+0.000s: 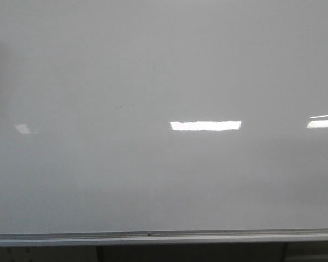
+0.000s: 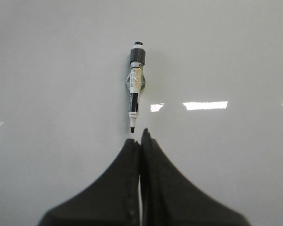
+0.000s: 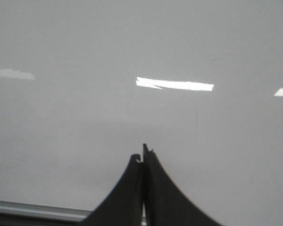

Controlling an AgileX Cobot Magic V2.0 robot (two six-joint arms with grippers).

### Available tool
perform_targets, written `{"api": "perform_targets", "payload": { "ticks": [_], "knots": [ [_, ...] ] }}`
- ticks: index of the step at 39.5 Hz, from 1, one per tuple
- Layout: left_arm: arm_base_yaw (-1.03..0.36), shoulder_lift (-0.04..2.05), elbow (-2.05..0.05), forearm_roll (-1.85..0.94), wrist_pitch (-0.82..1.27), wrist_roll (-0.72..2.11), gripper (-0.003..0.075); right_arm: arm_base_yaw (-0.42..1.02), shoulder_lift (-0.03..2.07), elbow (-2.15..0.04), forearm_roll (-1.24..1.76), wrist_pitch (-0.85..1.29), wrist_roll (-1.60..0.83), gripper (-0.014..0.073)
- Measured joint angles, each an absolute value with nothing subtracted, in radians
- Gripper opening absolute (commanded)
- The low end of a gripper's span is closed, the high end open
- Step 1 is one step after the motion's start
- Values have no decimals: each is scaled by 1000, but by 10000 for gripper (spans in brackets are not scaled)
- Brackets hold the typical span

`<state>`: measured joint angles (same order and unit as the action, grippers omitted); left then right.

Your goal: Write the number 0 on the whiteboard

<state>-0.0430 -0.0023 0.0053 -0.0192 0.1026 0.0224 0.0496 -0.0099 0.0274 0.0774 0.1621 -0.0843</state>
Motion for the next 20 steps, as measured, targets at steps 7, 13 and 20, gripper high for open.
{"api": "perform_targets", "payload": {
  "ticks": [7,13,20],
  "knots": [
    [-43,-2,5,-19,0,22,-19,50,-10,5,77,148,-84,-69],
    [-43,-2,-50,-17,-7,22,-19,50,-10,-130,77,221,-84,-67],
    [-43,47,-231,0,118,22,-19,50,51,-317,77,331,-84,-67]
  ]
}}
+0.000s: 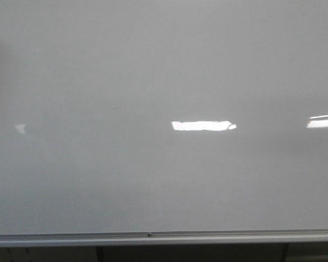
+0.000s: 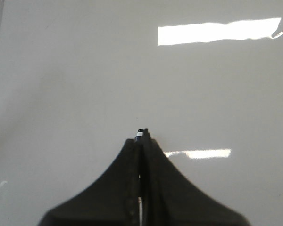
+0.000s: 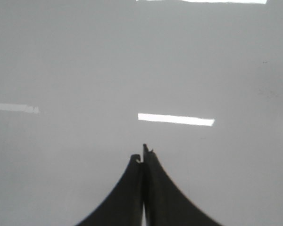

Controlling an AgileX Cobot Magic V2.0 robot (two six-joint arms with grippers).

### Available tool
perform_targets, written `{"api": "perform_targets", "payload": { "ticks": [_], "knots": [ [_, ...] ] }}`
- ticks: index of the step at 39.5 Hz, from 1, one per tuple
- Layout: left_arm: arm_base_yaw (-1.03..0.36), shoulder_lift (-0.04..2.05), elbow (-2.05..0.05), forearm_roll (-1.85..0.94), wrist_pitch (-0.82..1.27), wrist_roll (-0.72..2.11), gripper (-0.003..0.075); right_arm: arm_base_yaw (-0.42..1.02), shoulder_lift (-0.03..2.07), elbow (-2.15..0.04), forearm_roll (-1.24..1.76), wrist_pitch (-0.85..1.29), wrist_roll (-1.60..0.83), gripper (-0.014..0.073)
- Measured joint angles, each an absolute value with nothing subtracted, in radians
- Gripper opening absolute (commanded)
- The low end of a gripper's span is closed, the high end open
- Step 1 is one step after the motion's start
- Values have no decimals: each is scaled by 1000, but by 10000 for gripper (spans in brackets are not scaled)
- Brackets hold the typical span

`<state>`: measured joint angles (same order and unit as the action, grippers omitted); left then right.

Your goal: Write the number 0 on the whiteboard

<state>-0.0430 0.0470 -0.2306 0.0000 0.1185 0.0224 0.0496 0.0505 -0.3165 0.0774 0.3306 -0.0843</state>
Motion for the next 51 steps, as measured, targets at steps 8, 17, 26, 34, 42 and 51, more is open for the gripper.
{"api": "perform_targets", "payload": {
  "ticks": [8,17,26,34,42,51],
  "knots": [
    [-43,251,-376,40,279,22,-20,50,241,-447,77,377,-84,-67],
    [-43,394,-404,47,296,22,-19,50,348,-470,77,378,-84,-67],
    [-43,401,-404,48,296,22,143,50,350,-471,77,378,-84,17],
    [-43,401,-404,48,296,22,610,50,350,-471,77,378,-84,432],
    [-43,401,-404,48,294,22,685,50,350,-471,77,378,-84,587],
    [-43,405,-404,38,294,22,619,50,350,-471,77,378,-84,580]
  ]
}}
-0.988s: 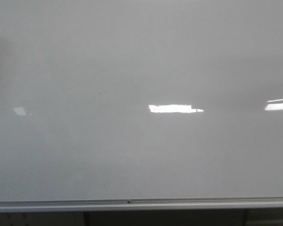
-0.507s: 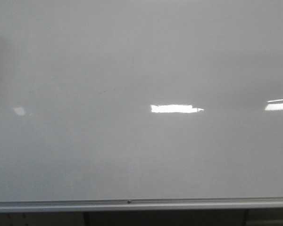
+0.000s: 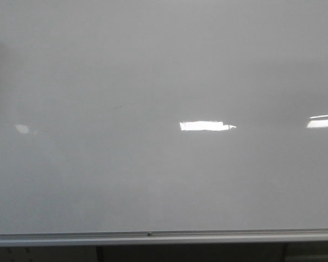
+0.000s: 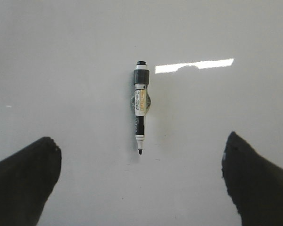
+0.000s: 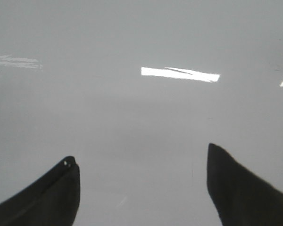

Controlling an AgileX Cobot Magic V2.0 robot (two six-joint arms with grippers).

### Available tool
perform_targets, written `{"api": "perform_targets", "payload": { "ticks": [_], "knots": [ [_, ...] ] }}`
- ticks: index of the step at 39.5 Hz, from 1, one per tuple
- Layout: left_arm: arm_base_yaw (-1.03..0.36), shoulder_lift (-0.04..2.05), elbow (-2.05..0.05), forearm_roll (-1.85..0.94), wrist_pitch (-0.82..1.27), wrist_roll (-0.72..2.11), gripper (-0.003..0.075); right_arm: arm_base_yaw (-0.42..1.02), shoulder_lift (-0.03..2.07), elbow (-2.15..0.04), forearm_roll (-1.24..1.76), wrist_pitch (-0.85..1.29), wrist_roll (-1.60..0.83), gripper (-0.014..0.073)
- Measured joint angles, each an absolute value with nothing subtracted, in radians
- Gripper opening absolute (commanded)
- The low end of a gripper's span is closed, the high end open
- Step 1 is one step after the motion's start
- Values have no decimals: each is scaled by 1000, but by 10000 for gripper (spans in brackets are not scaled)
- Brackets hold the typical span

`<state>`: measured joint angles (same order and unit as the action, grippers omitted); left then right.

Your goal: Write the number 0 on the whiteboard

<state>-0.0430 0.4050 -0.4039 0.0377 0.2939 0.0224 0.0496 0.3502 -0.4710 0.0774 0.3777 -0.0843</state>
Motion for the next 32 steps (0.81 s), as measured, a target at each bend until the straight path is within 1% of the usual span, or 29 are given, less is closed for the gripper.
{"api": "perform_targets", "payload": {
  "ticks": [4,7,23,32],
  "knots": [
    [-43,448,-406,39,294,22,605,50,350,-471,77,378,-84,580],
    [-43,518,-420,51,294,22,602,50,350,-471,77,378,-84,580],
    [-43,1106,-614,109,277,22,600,50,350,-471,77,378,-84,580],
    [-43,1357,-739,125,226,22,600,50,350,-471,77,378,-84,580]
  ]
}}
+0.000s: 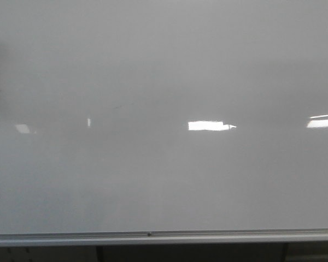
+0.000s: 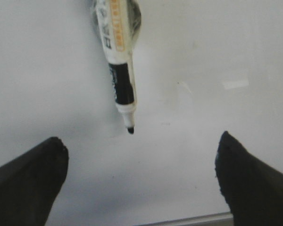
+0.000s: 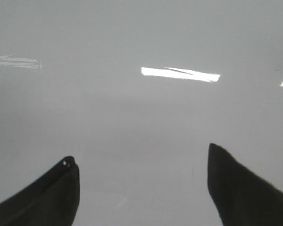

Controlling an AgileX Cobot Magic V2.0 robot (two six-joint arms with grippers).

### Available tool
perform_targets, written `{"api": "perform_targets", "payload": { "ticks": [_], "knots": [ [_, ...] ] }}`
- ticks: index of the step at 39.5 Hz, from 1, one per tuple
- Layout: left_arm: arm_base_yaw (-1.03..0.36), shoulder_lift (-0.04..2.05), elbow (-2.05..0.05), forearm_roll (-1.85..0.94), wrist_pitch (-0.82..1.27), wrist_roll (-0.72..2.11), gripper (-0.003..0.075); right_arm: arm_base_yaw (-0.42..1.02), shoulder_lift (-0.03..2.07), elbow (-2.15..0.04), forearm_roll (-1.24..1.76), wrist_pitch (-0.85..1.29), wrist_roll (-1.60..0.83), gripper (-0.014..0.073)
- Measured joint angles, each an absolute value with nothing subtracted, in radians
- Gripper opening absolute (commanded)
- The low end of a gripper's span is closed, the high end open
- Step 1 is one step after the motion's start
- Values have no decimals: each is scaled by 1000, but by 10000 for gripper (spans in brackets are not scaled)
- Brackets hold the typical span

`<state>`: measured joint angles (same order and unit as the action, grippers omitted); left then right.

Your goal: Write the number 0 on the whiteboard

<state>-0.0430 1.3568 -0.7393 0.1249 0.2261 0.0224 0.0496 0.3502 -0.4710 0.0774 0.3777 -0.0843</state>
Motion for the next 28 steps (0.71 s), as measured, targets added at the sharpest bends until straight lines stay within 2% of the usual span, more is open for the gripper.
{"api": "perform_targets", "payload": {
  "ticks": [11,23,26,28],
  "knots": [
    [-43,1529,-852,127,177,22,600,50,350,-471,77,378,-84,580],
    [-43,1589,-901,129,168,22,594,50,350,-471,77,378,-84,580],
    [-43,1591,-901,129,168,22,559,50,350,-471,77,378,-84,580],
    [-43,1591,-901,129,168,22,507,50,350,-471,77,378,-84,580]
  ]
}}
